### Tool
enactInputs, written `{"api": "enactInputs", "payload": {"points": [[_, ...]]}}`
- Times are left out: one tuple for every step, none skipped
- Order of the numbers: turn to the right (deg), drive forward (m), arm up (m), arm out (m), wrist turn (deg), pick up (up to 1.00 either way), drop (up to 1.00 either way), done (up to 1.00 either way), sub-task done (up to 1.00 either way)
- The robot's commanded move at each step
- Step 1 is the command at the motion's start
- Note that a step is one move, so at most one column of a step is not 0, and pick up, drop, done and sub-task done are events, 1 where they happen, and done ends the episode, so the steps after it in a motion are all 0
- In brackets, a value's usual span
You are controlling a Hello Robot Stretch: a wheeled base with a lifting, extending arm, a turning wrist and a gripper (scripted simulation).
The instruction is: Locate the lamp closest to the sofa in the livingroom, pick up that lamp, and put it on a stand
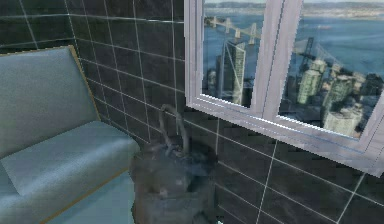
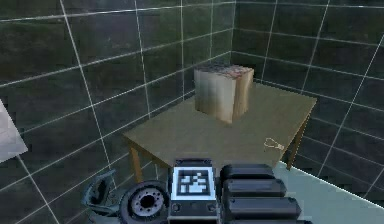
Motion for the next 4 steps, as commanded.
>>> {"api": "enactInputs", "payload": {"points": [[-45.0,0.0,0.0,0.0,0.0,0.0,0.0,0.0,0.0],[-45.0,0.0,0.0,0.0,0.0,0.0,0.0,0.0,0.0],[-21.0,0.0,0.0,0.0,0.0,0.0,0.0,0.0,0.0],[0.0,1.0,0.0,0.0,0.0,0.0,0.0,0.0,0.0]]}}
